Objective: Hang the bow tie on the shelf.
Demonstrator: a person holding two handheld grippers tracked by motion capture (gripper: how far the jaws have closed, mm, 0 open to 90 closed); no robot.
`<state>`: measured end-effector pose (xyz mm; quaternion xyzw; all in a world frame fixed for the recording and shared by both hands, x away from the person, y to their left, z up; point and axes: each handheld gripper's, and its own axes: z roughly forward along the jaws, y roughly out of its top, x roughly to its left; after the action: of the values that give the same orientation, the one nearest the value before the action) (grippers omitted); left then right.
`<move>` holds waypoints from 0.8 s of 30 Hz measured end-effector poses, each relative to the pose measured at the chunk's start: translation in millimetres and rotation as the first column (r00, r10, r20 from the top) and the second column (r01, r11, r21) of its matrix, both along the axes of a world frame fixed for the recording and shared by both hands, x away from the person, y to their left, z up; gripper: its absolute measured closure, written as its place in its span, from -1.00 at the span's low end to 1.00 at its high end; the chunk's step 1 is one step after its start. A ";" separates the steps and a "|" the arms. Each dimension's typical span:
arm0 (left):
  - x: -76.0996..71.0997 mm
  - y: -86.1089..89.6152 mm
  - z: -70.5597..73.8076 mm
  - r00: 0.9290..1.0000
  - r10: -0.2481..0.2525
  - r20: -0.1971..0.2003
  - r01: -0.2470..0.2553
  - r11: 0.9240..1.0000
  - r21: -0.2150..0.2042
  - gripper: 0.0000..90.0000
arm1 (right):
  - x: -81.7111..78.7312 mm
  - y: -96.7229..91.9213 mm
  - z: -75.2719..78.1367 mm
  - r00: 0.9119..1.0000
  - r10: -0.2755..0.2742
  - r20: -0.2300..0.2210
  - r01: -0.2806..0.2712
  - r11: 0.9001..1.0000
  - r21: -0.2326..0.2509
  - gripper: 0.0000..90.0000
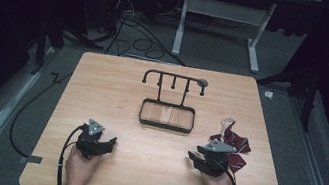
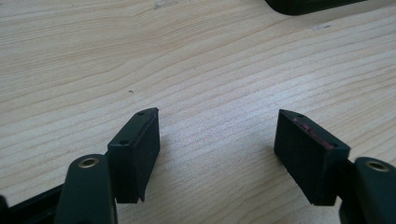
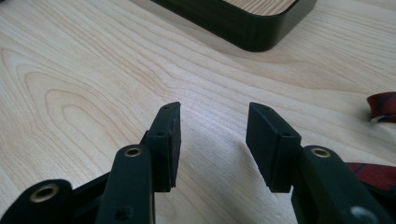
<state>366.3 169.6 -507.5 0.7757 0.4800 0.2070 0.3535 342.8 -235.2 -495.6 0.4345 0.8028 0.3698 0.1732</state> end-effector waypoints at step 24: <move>0.1 0.5 0.2 1.000 0.000 -0.001 0.000 1.000 -0.001 -0.29 | -11.8 -37.5 17.2 0.997 -0.070 0.017 0.069 0.997 0.038 0.31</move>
<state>366.4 170.1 -507.3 0.7758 0.4803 0.2061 0.3536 331.1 -272.7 -478.4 0.4620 0.7785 0.3825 0.1849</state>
